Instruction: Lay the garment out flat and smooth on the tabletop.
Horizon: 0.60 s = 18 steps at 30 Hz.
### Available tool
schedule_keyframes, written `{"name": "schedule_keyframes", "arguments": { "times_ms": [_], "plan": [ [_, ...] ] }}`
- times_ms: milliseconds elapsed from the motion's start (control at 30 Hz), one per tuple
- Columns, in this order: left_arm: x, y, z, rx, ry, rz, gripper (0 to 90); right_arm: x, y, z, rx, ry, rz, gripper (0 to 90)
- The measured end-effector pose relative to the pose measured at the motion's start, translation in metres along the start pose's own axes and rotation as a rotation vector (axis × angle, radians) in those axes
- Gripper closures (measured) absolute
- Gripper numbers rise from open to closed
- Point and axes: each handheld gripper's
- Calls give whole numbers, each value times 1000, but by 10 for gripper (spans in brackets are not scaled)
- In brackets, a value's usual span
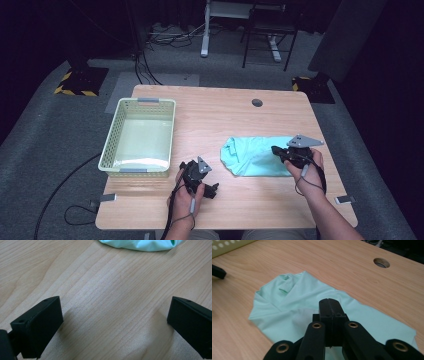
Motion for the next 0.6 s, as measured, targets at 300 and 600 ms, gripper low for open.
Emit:
{"name": "schedule_keyframes", "arguments": {
  "times_ms": [300, 600],
  "plan": [
    [0, 0, 0, -1, -1, -2, 1, 22, 29, 39, -40, -15, 66, 900],
    [0, 0, 0, -2, 0, -1, 1, 43, 72, 64, -31, -38, 101, 900]
  ]
}}
Point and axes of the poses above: each handheld gripper's, and its own axes: z roughly backward along the jaws, y roughly out of its underside, x roughly to its left, and after that the axes turned 15 degrees about x, right-handed
